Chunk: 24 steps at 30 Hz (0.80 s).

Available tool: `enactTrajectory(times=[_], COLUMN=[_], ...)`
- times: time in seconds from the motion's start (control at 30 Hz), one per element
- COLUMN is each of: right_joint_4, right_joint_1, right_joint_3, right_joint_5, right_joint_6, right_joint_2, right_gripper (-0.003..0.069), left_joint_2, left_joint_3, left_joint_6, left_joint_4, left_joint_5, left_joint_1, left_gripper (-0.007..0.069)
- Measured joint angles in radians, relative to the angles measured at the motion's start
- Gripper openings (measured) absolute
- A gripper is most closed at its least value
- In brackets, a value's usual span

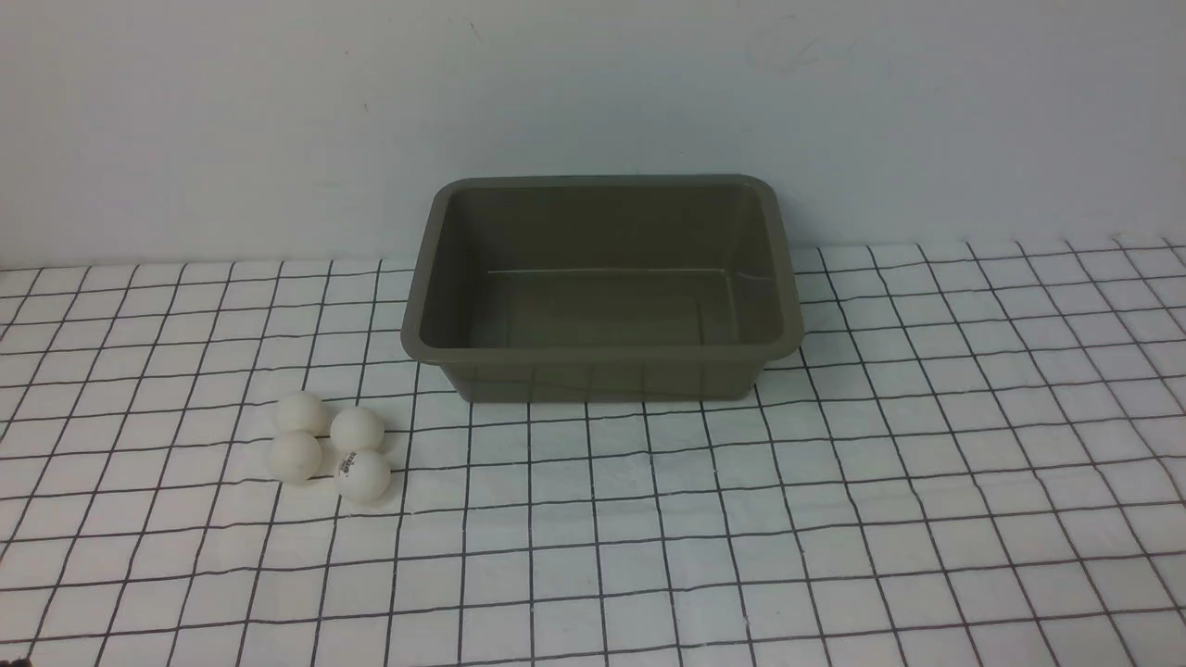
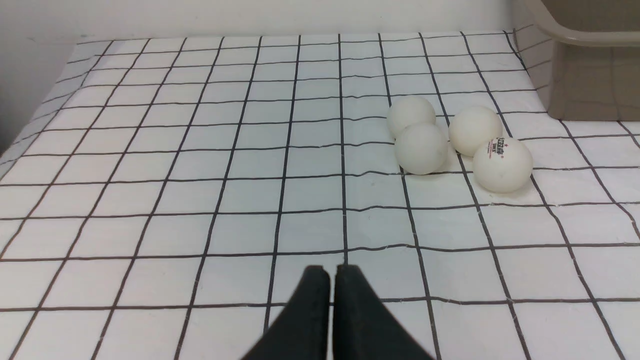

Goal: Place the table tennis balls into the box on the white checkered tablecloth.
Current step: 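Reach for and grasp a ping pong ball on the table beside the basket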

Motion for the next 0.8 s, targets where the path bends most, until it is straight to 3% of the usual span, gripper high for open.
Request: enactTrajectory(times=[0.8], right_joint_4=[0.0], right_joint_1=[0.0], right_joint_3=[0.0], right_joint_5=[0.0], right_joint_6=[0.0], right_joint_2=[0.0], right_gripper=[-0.0017], left_joint_2=[0.008], left_joint_3=[0.0], left_joint_6=[0.0], left_joint_4=[0.0], left_joint_5=[0.0], left_joint_1=[0.0], left_gripper=[-0.0004])
